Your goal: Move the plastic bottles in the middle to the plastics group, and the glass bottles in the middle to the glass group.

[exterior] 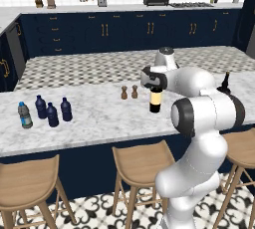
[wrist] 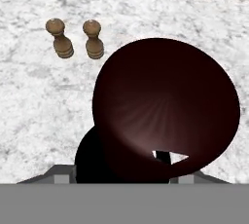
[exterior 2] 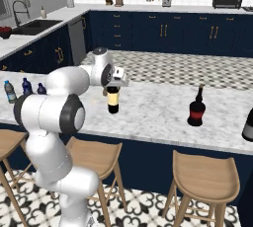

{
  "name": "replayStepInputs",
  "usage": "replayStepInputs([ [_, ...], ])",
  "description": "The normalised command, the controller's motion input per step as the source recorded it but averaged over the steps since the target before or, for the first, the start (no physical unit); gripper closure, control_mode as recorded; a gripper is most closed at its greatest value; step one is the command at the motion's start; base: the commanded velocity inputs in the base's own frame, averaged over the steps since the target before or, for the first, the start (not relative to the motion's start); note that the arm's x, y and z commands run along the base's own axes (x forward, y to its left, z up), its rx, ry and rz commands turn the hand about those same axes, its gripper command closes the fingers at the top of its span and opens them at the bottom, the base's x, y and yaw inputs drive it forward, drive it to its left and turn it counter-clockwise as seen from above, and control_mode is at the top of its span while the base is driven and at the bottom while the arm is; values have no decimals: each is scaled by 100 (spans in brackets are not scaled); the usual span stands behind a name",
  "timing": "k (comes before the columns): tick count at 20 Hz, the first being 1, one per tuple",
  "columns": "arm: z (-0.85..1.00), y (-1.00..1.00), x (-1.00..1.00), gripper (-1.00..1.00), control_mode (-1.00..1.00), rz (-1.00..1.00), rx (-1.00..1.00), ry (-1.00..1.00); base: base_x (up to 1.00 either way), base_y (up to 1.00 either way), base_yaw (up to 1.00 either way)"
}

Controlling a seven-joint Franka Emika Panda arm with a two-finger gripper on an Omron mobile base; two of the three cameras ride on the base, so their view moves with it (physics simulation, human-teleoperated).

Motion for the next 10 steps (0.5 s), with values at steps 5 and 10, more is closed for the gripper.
replayStepInputs([
  [5,7,-100,-13,100,-100,-24,3,1,0,0,0],
  [10,12,-100,0,100,-100,-25,3,3,0,0,0],
])
